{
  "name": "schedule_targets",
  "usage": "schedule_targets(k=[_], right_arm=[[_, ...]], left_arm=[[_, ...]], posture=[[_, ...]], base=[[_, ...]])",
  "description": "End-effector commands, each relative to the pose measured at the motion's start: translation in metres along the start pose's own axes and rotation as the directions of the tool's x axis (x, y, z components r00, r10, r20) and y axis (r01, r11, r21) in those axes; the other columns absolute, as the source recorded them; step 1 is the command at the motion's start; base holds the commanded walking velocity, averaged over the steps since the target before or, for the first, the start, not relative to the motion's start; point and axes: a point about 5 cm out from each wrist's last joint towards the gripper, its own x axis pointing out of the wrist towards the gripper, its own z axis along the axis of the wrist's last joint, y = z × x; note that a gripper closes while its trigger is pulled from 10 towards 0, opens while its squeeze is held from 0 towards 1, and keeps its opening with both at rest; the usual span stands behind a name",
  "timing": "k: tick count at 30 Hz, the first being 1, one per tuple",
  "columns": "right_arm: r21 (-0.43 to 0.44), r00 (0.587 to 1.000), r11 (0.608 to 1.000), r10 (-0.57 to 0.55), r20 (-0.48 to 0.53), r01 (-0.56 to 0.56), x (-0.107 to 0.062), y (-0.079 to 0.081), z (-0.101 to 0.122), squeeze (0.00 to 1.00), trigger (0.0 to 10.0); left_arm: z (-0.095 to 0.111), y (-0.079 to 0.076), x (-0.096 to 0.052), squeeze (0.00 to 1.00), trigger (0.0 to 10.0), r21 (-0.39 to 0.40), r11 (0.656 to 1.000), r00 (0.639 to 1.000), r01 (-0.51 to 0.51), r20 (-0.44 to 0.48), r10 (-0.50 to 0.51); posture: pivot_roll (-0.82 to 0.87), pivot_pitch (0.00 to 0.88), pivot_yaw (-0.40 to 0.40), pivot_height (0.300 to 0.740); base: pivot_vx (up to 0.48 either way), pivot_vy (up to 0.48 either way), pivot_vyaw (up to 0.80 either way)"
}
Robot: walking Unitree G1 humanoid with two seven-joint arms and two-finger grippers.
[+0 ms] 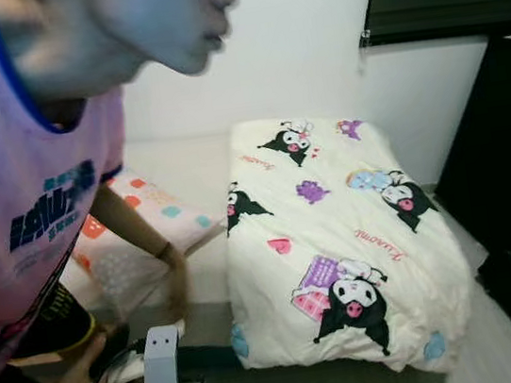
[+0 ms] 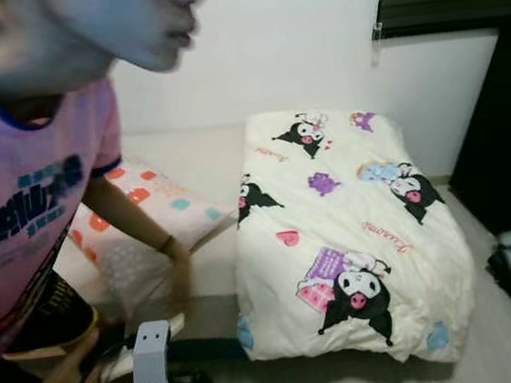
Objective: Clean up the room
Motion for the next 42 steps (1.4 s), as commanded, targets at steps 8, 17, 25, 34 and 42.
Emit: schedule_targets(k=[8, 17, 25, 34, 42], right_arm=[[0.089, 0.95, 0.984, 0.17, -0.262, -0.152, -0.025, 0.067, -0.046, 0.0, 10.0], [0.235, 0.787, 0.961, 0.256, -0.561, -0.146, -0.07, 0.092, -0.106, 0.0, 10.0], [0.247, 0.774, 0.947, 0.313, -0.551, -0.207, -0.075, 0.102, -0.107, 0.0, 10.0], [0.322, 0.766, 0.918, 0.376, -0.522, -0.232, -0.081, 0.115, -0.106, 0.0, 10.0], [0.335, 0.766, 0.913, 0.386, -0.514, -0.235, -0.084, 0.12, -0.106, 0.0, 10.0]], left_arm=[[-0.025, 0.006, -0.005, 0.0, 10.0, 0.074, 0.997, 0.998, -0.011, -0.068, 0.016], [-0.055, 0.008, -0.013, 0.0, 10.0, 0.107, 0.994, 0.982, -0.021, -0.186, 0.041], [-0.061, 0.01, -0.015, 0.0, 10.0, 0.059, 0.997, 0.978, -0.04, -0.201, 0.051], [-0.071, 0.025, -0.02, 0.0, 10.0, 0.029, 0.997, 0.969, -0.077, -0.235, 0.082], [-0.068, 0.031, -0.02, 0.0, 10.0, 0.027, 0.996, 0.97, -0.082, -0.228, 0.086]], posture=[[-0.18, 0.0, -0.058, 0.74], [-0.18, 0.001, -0.069, 0.74], [-0.19, 0.031, -0.078, 0.74], [-0.19, 0.023, -0.018, 0.74], [-0.21, 0.018, 0.033, 0.74]], base=[[0.0, 0.0, 0.0], [0.0, 0.0, 0.0], [0.0, 0.0, 0.0], [0.0, 0.0, 0.0], [0.0, 0.0, 0.0]])
